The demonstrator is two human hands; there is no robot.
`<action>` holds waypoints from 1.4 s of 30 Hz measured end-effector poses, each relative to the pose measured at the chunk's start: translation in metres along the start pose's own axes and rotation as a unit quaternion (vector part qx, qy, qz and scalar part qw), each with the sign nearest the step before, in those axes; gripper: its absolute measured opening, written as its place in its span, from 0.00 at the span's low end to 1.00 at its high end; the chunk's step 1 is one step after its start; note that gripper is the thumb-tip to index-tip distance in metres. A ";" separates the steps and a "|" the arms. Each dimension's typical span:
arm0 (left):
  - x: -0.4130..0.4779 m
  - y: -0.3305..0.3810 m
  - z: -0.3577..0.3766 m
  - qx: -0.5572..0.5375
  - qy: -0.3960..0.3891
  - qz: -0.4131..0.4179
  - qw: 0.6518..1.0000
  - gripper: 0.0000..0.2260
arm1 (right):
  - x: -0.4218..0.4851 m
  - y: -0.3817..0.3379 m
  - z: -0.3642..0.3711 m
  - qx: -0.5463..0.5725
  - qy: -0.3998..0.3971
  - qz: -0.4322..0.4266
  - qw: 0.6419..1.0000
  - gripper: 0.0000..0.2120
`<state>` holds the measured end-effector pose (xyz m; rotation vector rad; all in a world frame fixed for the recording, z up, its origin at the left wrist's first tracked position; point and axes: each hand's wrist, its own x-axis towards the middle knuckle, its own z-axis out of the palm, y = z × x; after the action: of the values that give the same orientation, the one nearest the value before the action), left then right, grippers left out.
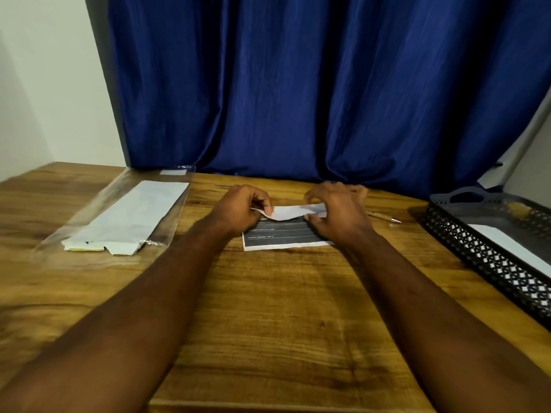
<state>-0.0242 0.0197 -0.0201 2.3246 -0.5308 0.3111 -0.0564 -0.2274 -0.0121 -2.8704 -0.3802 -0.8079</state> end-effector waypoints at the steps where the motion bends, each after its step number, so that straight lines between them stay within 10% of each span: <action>1: -0.001 -0.001 0.001 0.007 -0.011 -0.012 1.000 0.15 | -0.002 0.000 0.003 0.011 -0.016 -0.006 1.000 0.14; 14: 0.001 0.009 0.005 0.089 -0.063 -0.021 0.994 0.03 | 0.000 -0.004 0.014 0.049 -0.077 0.010 0.996 0.04; 19: 0.003 0.008 0.019 0.123 -0.057 -0.021 0.991 0.16 | 0.001 -0.020 0.017 0.091 -0.066 0.013 0.994 0.19; 27: 0.007 0.005 0.023 0.198 -0.153 -0.066 0.966 0.25 | 0.018 -0.030 0.031 0.060 -0.303 0.073 0.948 0.33; 42: 0.010 -0.001 0.015 0.225 -0.105 -0.074 0.966 0.33 | 0.002 0.017 0.024 0.066 -0.231 0.163 0.957 0.40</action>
<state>-0.0137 0.0068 -0.0276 2.8443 -0.4135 0.1211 -0.0376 -0.2385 -0.0326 -2.8561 0.0024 -0.0487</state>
